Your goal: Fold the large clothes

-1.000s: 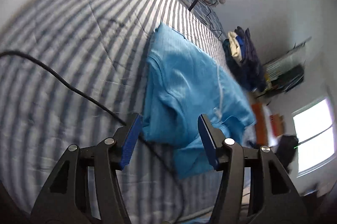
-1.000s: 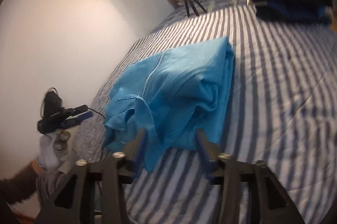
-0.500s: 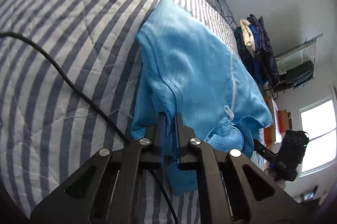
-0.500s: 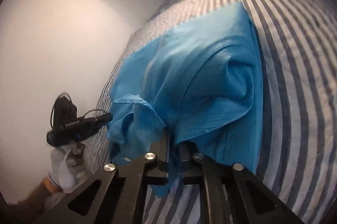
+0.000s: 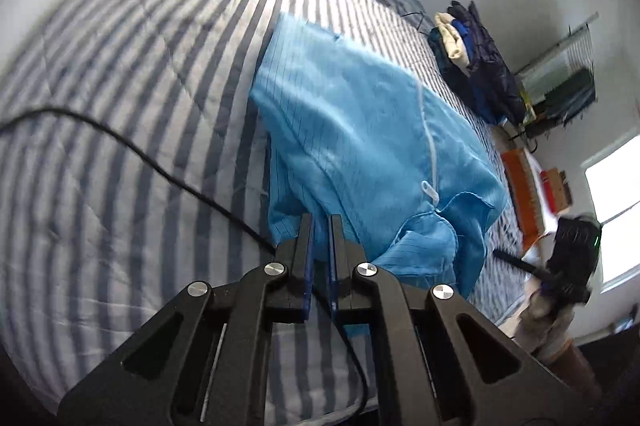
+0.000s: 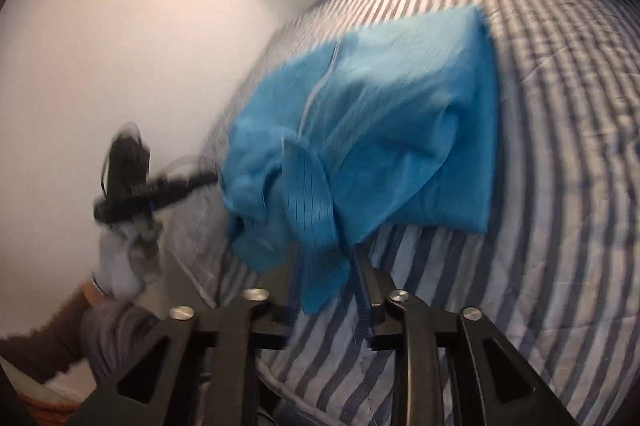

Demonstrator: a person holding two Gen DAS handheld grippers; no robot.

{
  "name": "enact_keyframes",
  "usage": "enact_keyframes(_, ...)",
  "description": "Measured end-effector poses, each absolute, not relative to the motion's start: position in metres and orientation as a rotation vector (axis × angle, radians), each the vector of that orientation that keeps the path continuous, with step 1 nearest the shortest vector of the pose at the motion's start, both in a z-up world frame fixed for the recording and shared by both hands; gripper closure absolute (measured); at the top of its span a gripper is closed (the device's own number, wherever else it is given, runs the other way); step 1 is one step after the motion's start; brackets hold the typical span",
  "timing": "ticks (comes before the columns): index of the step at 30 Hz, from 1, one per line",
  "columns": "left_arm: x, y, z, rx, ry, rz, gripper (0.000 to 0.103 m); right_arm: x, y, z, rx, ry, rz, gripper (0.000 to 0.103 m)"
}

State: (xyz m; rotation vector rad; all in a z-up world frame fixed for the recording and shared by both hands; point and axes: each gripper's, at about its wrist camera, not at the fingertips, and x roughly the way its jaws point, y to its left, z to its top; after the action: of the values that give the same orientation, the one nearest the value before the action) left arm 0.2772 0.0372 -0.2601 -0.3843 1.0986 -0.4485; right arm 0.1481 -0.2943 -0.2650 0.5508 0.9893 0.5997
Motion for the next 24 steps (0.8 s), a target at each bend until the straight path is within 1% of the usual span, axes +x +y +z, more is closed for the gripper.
enact_keyframes(1, 0.277, 0.037, -0.255, -0.372, 1.093, -0.458, 0.101, 0.154, -0.3, -0.262, 0.579, 0.975, 0.585, 0.042)
enact_keyframes(3, 0.28, 0.033, -0.239, -0.351, 1.084, -0.482, 0.101, 0.171, -0.309, -0.259, 0.635, 0.958, 0.57, 0.042)
enact_keyframes(6, 0.287, 0.018, -0.212, -0.317, 1.069, -0.529, 0.101, 0.199, -0.31, -0.261, 0.702, 0.995, 0.544, 0.034)
enact_keyframes(7, 0.29, 0.013, -0.203, -0.31, 1.066, -0.546, 0.101, 0.21, -0.31, -0.265, 0.716, 1.016, 0.506, 0.034)
enact_keyframes(8, 0.292, 0.007, -0.195, -0.306, 1.068, -0.566, 0.098, 0.22, -0.309, -0.269, 0.735, 1.032, 0.485, 0.035)
enact_keyframes(10, 0.293, -0.013, -0.178, -0.298, 1.095, -0.619, 0.075, 0.232, -0.311, -0.275, 0.774, 1.049, 0.477, 0.036)
enact_keyframes(11, 0.292, -0.025, -0.172, -0.291, 1.104, -0.65, 0.056, 0.236, -0.311, -0.276, 0.79, 1.051, 0.475, 0.037)
enact_keyframes(12, 0.288, -0.039, -0.169, -0.279, 1.107, -0.678, 0.051, 0.239, -0.31, -0.277, 0.8, 1.051, 0.478, 0.037)
enact_keyframes(14, 0.278, -0.064, -0.17, -0.24, 1.132, -0.728, 0.051, 0.242, -0.31, -0.276, 0.796, 1.051, 0.479, 0.037)
enact_keyframes(16, 0.262, -0.092, -0.186, -0.218, 1.176, -0.769, 0.051, 0.243, -0.318, -0.275, 0.798, 1.057, 0.469, 0.037)
enact_keyframes(21, 0.234, -0.139, -0.254, -0.239, 1.262, -0.774, 0.051, 0.238, -0.337, -0.282, 0.799, 1.094, 0.423, 0.038)
enact_keyframes(24, 0.23, -0.156, -0.281, -0.245, 1.276, -0.733, 0.051, 0.233, -0.345, -0.282, 0.812, 1.105, 0.422, 0.041)
